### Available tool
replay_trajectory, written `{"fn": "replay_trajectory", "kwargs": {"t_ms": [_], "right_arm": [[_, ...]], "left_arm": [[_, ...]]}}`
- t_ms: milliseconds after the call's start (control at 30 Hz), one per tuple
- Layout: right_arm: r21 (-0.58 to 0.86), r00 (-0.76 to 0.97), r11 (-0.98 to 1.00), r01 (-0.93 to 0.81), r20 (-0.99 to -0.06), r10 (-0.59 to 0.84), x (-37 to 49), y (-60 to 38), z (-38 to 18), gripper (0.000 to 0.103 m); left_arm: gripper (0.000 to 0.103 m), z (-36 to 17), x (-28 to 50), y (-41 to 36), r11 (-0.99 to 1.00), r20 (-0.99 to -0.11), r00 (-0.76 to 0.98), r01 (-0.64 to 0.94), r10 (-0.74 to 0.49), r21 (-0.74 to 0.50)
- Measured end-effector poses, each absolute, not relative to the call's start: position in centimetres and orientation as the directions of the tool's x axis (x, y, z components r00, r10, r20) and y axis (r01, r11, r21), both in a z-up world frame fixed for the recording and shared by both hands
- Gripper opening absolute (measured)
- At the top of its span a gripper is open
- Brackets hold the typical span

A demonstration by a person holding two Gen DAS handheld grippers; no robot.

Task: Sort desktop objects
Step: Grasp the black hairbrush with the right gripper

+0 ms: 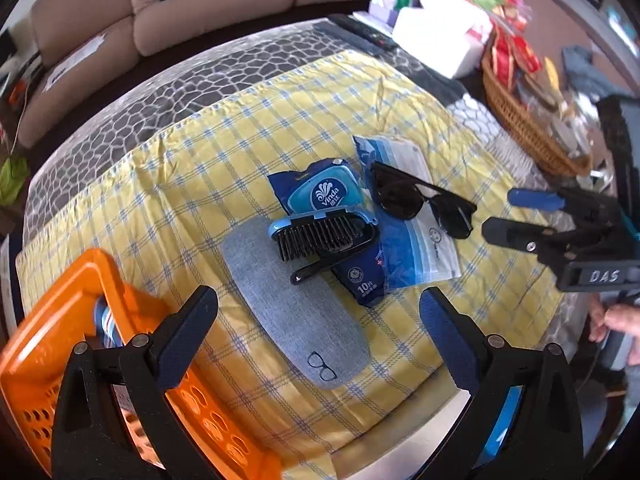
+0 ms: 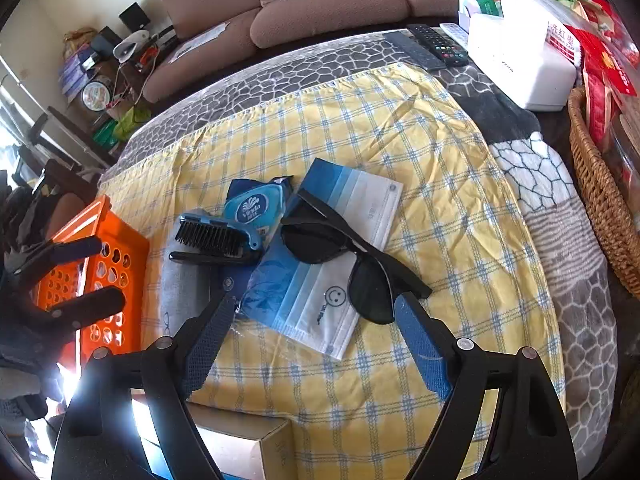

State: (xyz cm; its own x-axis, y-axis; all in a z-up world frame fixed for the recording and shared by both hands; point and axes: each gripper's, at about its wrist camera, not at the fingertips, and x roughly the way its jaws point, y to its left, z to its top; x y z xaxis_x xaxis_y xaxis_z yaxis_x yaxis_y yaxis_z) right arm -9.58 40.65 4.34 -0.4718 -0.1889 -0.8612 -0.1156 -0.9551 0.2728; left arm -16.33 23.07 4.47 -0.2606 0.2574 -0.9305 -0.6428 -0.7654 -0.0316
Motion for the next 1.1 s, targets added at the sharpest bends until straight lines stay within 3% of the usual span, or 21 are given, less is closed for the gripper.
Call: {"fn": "replay_trajectory", "kwargs": {"t_ms": [200,400,533,700,933,1033,1100], "right_arm": [[0.270,-0.461,-0.959,-0.088,-0.864,-0.201,-10.5,41.9,4.0,0.085],[0.284,-0.450,-0.956,-0.077,-0.865,-0.221,-12.1,42.5,3.3,0.085],[0.341,-0.446,-0.939,-0.052,-0.849,-0.284,-13.0,42.0,3.0,0.083],[0.414,-0.427,-0.910,-0.013,-0.825,-0.369,-14.3,40.4,2.4,0.059],[0.486,-0.399,-0.874,-0.014,-0.804,-0.441,-16.2,37.9,0.6,0.057],[0.498,-0.391,-0.866,-0.034,-0.804,-0.447,-16.8,37.5,-0.4,0.042],[0.501,-0.385,-0.864,-0.049,-0.807,-0.447,-17.0,37.4,-1.0,0.036]], "left_arm": [[0.100,1.7,-16.9,26.2,-0.639,-0.957,-0.245,-0.764,0.154,0.093],[0.097,0.3,-17.6,28.1,-0.564,-0.966,-0.229,-0.816,0.120,0.123],[0.079,-0.8,-18.1,28.5,-0.540,-0.973,-0.210,-0.832,0.090,0.129],[0.073,-1.7,-17.9,28.6,-0.518,-0.973,-0.221,-0.841,0.066,0.156],[0.073,-1.6,-18.4,28.1,-0.533,-0.973,-0.212,-0.836,0.089,0.134],[0.072,-1.7,-18.6,28.0,-0.535,-0.976,-0.197,-0.837,0.096,0.117],[0.064,-1.9,-18.5,28.1,-0.527,-0.975,-0.202,-0.841,0.090,0.125]]}}
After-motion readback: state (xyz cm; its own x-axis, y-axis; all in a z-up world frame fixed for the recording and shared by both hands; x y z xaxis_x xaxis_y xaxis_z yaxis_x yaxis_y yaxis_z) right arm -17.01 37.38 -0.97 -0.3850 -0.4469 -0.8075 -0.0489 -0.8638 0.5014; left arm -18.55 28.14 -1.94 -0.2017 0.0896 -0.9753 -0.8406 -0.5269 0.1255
